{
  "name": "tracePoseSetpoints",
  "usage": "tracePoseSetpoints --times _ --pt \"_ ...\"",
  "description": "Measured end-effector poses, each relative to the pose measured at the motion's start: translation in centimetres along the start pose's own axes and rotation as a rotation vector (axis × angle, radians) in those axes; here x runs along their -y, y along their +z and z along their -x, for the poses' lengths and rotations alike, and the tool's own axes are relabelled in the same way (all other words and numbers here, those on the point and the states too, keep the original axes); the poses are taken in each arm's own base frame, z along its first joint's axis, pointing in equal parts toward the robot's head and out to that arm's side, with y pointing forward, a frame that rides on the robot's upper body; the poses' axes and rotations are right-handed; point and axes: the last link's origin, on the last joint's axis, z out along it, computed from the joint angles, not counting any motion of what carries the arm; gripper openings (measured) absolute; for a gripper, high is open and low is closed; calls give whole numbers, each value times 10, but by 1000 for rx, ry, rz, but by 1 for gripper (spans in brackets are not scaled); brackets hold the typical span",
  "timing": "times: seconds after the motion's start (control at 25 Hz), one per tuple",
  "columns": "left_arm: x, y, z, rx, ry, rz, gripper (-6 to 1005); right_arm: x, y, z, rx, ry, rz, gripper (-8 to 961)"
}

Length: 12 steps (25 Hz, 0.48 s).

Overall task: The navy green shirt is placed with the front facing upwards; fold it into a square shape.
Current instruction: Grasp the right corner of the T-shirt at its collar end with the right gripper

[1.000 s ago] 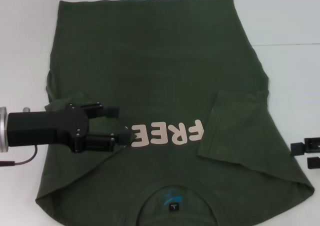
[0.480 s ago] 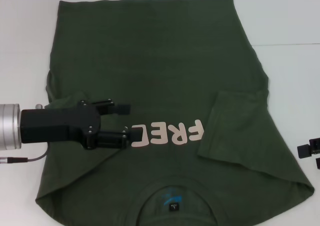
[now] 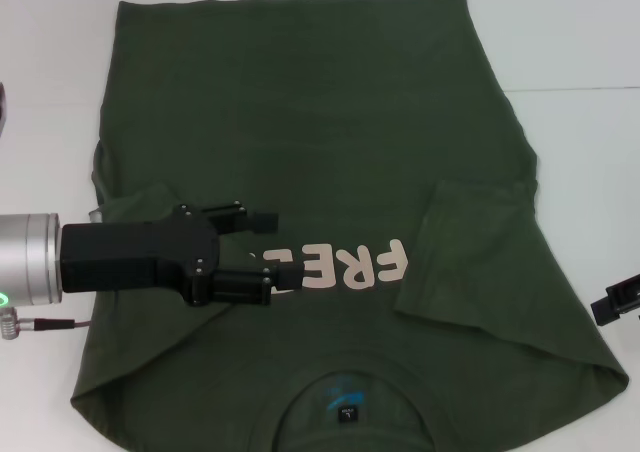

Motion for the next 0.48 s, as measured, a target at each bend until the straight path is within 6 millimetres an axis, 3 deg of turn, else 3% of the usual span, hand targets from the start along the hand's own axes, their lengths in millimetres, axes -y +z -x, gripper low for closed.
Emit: tracePoseSetpoints --times 0.48 --pt "2 1 -1 0 -2 -4 916 3 14 1 -27 -31 -99 834"
